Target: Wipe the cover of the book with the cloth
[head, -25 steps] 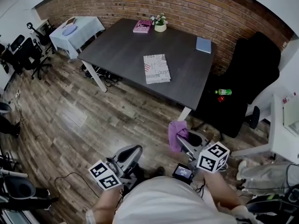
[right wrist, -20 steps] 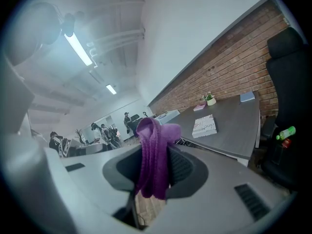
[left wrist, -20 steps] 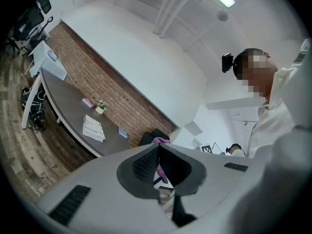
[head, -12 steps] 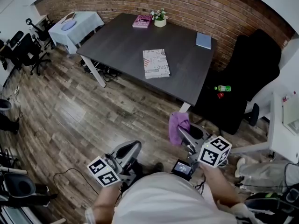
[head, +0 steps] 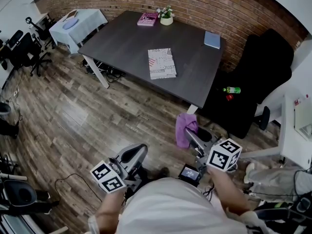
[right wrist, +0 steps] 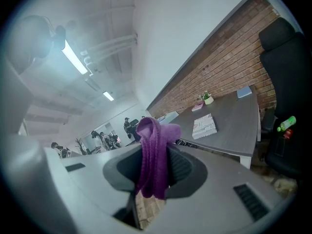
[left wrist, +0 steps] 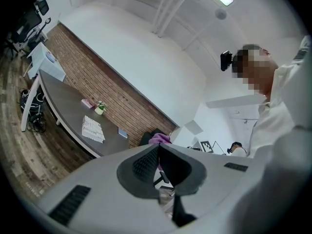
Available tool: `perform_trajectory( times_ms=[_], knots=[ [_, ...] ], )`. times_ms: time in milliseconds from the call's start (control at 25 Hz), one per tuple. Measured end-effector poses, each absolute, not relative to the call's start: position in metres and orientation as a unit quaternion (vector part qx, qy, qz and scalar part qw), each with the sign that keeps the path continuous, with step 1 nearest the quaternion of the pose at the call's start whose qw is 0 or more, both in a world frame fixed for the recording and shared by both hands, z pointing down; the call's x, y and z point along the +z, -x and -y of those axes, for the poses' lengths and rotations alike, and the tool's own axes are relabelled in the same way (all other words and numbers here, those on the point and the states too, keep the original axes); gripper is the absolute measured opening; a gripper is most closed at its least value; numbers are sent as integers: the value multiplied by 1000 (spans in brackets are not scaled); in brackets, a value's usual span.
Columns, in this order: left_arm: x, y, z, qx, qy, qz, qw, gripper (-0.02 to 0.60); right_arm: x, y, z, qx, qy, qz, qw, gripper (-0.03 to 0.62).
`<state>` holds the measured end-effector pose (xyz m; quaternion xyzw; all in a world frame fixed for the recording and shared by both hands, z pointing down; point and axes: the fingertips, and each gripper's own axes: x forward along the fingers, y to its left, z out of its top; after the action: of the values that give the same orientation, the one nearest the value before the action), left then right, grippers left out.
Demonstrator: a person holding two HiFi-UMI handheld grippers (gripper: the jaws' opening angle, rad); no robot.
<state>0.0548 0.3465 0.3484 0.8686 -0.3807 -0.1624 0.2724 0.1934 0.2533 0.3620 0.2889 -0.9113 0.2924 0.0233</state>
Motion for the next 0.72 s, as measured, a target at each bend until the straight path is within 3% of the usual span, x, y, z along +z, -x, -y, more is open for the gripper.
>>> perform_trajectory(
  times_ms=[720],
  knots=[
    [363, -56, -313, -159, -873, 359, 290, 11, 385, -188, -238, 277, -308, 907, 76, 114]
  ],
)
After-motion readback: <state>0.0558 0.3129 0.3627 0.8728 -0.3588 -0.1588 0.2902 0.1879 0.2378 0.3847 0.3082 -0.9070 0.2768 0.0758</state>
